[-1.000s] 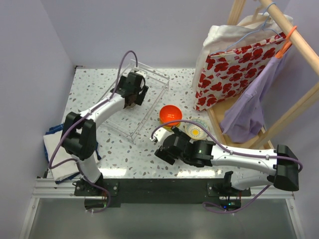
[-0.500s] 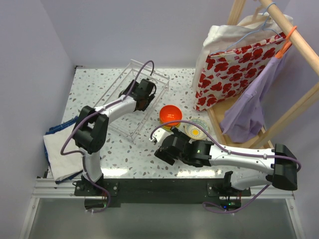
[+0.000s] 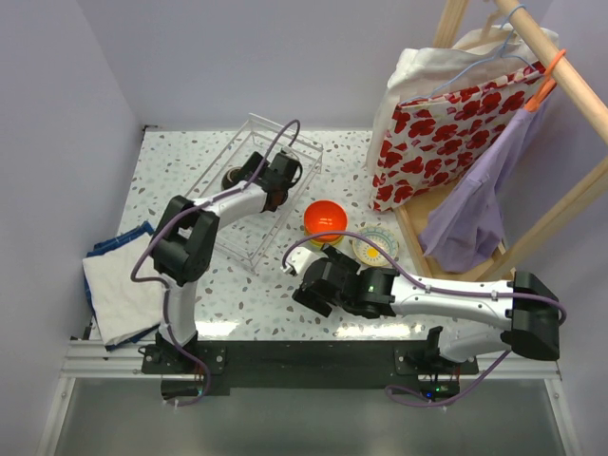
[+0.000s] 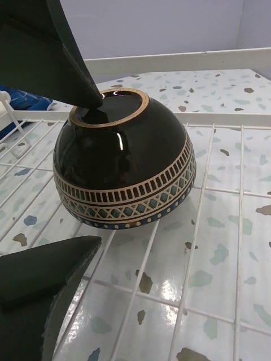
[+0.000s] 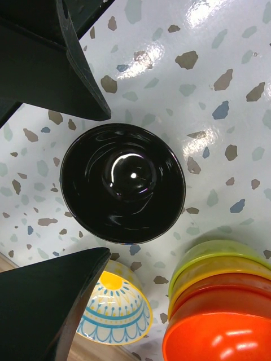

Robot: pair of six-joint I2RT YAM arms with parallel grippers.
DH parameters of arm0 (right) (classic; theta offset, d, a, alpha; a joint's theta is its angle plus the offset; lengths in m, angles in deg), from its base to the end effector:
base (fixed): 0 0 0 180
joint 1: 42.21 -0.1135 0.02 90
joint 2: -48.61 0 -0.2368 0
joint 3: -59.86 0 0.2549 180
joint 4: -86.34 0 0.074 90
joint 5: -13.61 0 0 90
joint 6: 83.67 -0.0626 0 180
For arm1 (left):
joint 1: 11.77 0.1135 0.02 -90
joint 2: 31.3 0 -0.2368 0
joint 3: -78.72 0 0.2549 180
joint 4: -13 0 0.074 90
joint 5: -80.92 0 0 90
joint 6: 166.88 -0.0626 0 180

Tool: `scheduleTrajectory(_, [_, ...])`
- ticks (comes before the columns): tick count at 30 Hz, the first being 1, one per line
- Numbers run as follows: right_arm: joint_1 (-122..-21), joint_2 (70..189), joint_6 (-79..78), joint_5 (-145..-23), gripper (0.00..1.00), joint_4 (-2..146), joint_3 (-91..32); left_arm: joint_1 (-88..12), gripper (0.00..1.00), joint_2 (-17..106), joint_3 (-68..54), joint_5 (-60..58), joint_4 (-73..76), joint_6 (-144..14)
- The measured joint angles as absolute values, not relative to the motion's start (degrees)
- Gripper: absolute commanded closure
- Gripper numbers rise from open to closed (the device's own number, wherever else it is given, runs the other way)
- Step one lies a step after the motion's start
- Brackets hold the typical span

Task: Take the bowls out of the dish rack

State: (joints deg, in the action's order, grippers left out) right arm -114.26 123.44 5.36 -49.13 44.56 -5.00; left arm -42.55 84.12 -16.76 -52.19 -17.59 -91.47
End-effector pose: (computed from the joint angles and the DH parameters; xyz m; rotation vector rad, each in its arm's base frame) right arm 0.1165 0.2664 0.1961 -1.1977 2.0145 0.0267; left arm 0.3976 -0.1871 0.1480 0.5754 2.2059 0.7687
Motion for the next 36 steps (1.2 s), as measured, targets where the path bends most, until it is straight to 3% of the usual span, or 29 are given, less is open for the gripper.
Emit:
scheduleTrajectory(15, [-114.26,123.46,5.45,-49.41,0.01,44.98,-5.0,-42.53,0.08,86.96,-15.95,-60.65,-10.64,-96.06])
scheduleTrajectory(22, [-114.26,123.46,5.47,-49.56,0.01,45.0,-5.0,-42.53,0.26,86.98,-15.64,-61.54,-8.54,-97.46])
scheduleTrajectory(36, [-114.26,122.7,5.45,-50.42,0.01,45.59,-4.97,-42.53,0.41,83.24,-13.96,-61.57,-8.5,-97.46])
